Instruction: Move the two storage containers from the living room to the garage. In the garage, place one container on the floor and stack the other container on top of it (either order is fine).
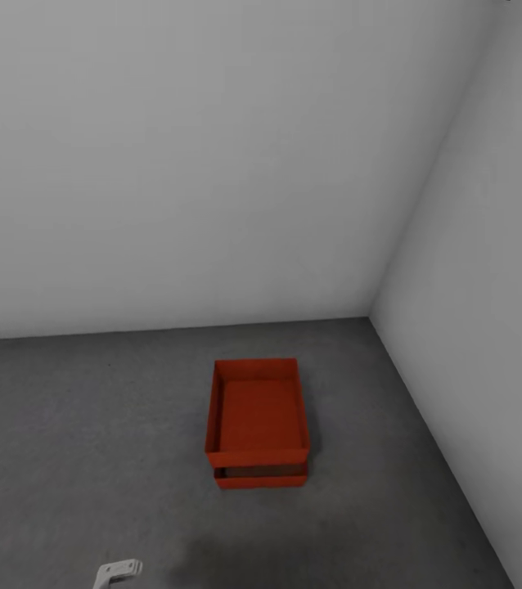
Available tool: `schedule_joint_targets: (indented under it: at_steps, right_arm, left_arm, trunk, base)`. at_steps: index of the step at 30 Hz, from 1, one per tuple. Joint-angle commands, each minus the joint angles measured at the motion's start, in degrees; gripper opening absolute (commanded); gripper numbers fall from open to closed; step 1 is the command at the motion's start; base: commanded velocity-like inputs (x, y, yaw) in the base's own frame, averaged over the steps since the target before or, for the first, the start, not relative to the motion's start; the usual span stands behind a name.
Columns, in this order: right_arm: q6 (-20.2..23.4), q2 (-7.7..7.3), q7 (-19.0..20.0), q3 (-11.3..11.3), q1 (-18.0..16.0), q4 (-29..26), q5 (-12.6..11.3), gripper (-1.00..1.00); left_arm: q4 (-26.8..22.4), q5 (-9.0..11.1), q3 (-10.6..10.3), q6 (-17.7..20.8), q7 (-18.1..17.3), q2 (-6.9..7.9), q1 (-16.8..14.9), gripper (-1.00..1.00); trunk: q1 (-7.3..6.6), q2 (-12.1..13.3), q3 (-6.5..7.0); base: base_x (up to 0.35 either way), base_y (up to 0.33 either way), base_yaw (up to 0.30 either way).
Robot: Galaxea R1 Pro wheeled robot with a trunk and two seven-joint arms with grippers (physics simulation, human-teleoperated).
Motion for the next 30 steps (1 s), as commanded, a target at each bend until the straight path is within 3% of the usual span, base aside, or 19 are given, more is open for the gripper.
schedule_joint_targets:
  at_steps: [1, 30]
  right_arm:
    - [-0.3, 0.06, 0.0, 0.5, 0.0, 0.2, -0.5, 1.00]
    - [-0.2, 0.06, 0.0, 0.5, 0.0, 0.2, -0.5, 1.00]
  left_arm:
    - [0.0, 0.6, 0.0, 0.2, 0.1, 0.00, 0.0, 1.00]
    - [0.0, 0.6, 0.0, 0.3, 0.1, -0.01, 0.0, 1.00]
  trunk:
    - [0.03, -0.1, 0.01]
    - [0.03, -0.1, 2.61]
  base:
    - [0.000, 0.000, 0.000]
    - [0.000, 0.000, 0.000]
